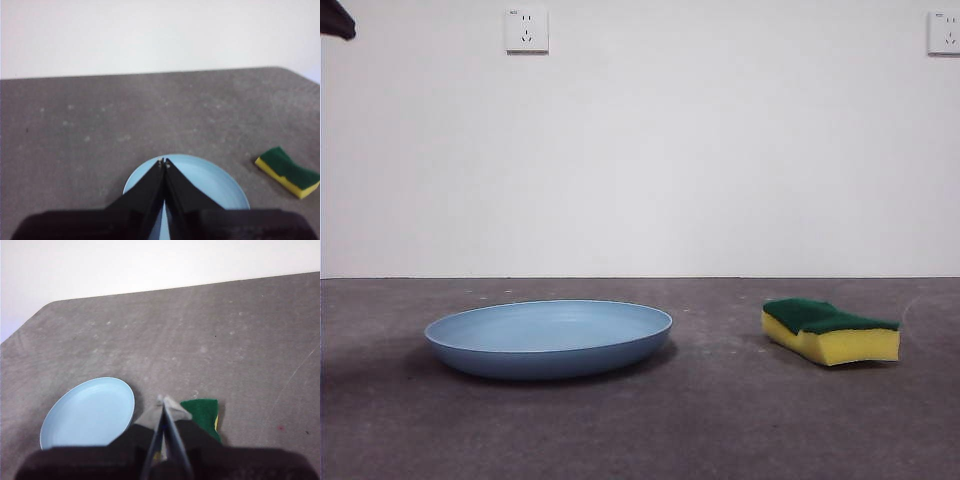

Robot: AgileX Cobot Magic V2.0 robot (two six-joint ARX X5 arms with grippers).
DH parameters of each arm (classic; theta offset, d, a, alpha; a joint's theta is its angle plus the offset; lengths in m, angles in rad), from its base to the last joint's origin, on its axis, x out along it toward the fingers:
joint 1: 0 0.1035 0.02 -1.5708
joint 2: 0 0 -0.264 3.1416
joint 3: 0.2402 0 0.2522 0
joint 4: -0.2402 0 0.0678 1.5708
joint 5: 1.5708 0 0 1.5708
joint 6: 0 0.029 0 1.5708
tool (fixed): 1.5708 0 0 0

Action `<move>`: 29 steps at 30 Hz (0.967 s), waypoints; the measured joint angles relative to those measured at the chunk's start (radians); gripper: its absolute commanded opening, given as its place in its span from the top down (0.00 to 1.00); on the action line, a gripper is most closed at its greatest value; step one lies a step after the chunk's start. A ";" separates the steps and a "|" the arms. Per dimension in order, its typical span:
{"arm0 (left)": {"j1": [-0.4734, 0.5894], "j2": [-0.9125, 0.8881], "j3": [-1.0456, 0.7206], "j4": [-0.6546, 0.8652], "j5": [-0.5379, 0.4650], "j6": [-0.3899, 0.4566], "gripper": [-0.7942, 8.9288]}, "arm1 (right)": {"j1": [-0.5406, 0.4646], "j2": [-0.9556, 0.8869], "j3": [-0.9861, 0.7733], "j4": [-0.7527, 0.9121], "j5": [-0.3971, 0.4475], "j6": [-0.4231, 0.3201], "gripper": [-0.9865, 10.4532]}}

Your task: Pick up the plate,pick up the cloth,clean the plate with the cloth

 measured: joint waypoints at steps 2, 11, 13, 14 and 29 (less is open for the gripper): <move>0.000 0.003 0.000 -0.017 0.000 0.000 0.92 | 0.000 0.000 0.000 0.000 0.000 0.004 0.91; 0.003 -0.010 0.000 -0.084 -0.008 0.010 0.92 | 0.000 0.000 0.000 0.000 0.000 0.007 0.91; 0.036 -0.032 0.000 -0.085 -0.014 0.037 0.92 | 0.000 0.000 0.000 0.000 0.000 0.008 0.91; 0.061 -0.042 0.000 -0.084 -0.011 0.044 0.92 | 0.000 0.000 0.000 0.000 0.000 0.008 0.91; 0.534 -0.325 -0.325 0.053 0.235 0.063 0.92 | 0.000 0.000 0.000 -0.001 0.000 0.008 0.91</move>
